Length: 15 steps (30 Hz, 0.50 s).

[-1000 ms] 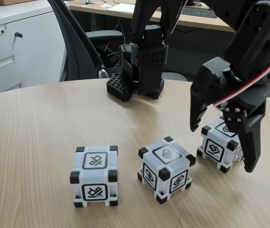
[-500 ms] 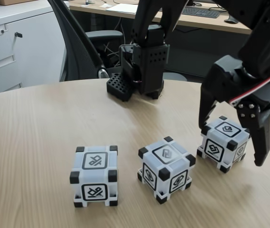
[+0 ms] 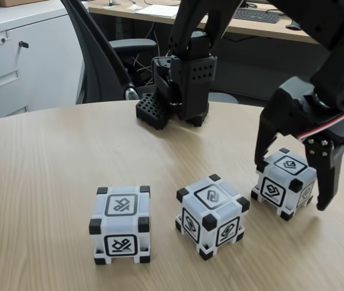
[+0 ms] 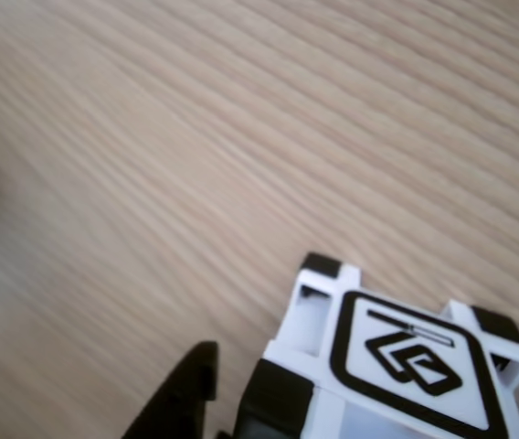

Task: Stack cubes from left to right.

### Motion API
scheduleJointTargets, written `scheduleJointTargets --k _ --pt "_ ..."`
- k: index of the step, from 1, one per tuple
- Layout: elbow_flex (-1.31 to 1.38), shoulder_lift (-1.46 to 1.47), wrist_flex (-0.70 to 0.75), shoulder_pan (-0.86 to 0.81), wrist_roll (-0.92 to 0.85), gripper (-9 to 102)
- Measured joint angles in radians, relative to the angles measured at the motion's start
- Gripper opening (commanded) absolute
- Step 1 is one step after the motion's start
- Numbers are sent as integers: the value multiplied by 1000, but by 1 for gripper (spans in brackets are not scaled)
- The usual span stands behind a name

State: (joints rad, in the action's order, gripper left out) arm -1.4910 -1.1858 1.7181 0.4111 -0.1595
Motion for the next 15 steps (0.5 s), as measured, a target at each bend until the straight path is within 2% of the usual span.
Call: scheduleJointTargets --k 4,12,15 --pt "0 0 0 0 6 33" --pt "6 -2 0 -8 15 10" --pt "11 -3 0 -8 18 6"
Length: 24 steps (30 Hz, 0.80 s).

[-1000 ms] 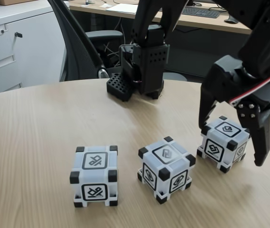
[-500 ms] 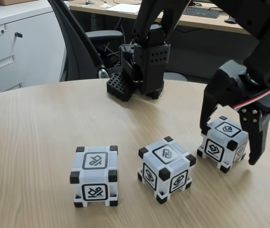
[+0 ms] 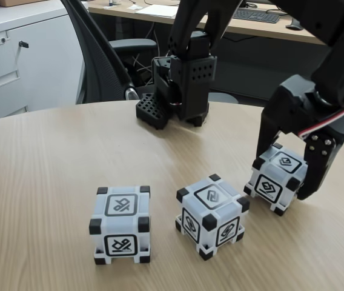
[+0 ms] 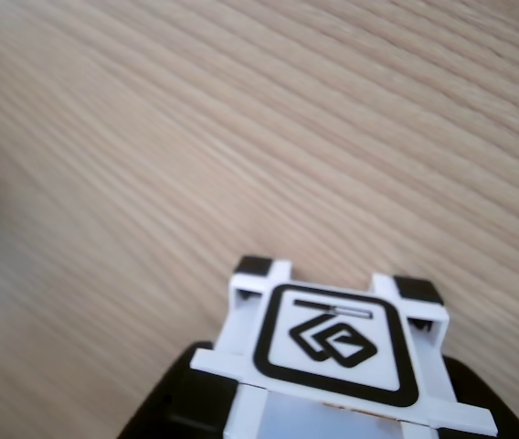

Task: Stack cubes from left to right.

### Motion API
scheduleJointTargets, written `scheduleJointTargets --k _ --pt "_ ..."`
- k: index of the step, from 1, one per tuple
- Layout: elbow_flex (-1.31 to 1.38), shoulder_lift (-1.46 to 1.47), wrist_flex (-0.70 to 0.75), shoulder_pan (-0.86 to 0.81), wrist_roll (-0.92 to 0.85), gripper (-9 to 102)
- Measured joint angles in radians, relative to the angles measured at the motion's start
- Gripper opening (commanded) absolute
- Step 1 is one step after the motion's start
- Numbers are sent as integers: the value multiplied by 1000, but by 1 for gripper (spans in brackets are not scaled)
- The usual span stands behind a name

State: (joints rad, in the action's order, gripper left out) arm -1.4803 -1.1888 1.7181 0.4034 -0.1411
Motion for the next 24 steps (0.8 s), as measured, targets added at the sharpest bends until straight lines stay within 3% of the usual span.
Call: scheduleJointTargets --k 14,24 --pt "0 -14 0 0 48 0" --pt "0 -273 0 -3 35 0"
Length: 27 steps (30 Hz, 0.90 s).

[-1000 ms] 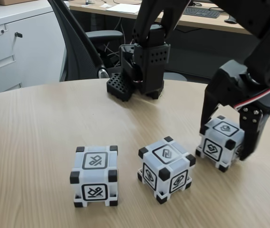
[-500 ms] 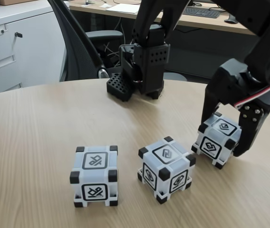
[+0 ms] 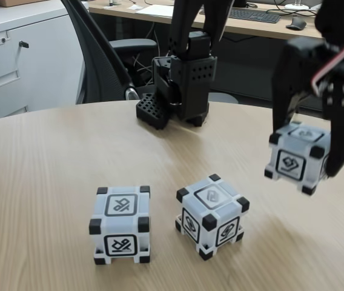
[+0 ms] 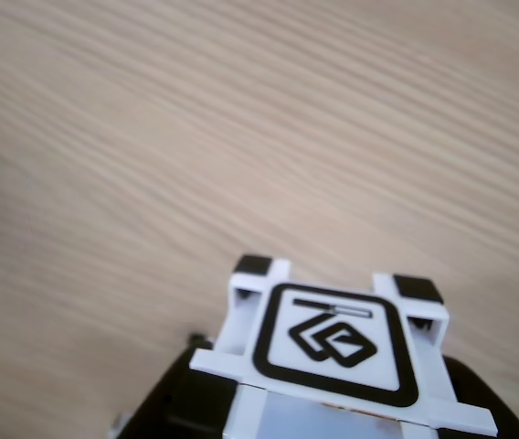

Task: Stack cubes from left to right.

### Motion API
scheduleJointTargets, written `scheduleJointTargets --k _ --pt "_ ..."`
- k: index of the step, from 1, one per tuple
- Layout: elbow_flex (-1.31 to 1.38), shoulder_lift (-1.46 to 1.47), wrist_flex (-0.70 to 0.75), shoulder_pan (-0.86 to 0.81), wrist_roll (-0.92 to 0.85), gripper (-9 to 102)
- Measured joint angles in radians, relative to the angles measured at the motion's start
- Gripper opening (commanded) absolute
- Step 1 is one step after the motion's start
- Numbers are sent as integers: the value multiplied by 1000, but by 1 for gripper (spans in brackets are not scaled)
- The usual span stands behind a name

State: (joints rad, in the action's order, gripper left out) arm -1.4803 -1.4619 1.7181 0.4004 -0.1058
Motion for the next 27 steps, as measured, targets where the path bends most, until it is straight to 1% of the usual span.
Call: scheduleJointTargets --k 9,14,27 --pt "0 -229 14 0 -5 0" --pt "0 -258 20 -20 -6 0" --pt "0 -259 40 -371 -186 0"
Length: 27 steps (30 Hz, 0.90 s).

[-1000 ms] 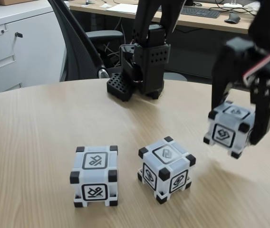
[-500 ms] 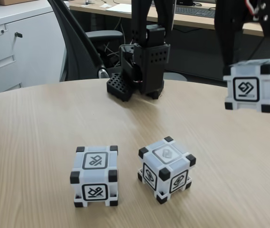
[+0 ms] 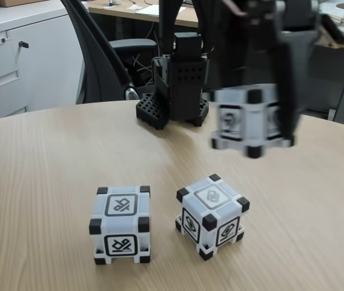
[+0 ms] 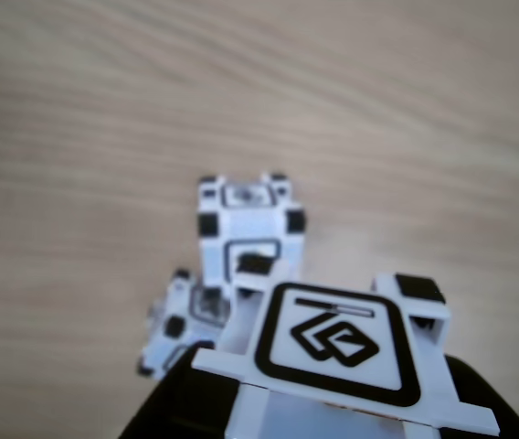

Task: Stack cubes from left to right.

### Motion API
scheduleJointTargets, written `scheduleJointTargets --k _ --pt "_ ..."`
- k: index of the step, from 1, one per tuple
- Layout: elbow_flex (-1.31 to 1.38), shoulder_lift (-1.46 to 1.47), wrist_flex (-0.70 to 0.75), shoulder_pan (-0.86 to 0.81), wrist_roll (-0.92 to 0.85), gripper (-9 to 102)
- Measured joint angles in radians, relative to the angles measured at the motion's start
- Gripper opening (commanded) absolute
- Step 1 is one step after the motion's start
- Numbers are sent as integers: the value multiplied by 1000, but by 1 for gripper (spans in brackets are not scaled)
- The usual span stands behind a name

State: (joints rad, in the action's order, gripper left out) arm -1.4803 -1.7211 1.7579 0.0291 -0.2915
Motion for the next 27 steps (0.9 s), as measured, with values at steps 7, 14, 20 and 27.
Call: scheduleJointTargets --k 7,14,20,27 --pt "0 0 2 -158 -89 0" --pt "0 0 3 -301 -169 0" --pt "0 0 2 -402 -190 0" --pt "0 0 2 -428 -181 0"
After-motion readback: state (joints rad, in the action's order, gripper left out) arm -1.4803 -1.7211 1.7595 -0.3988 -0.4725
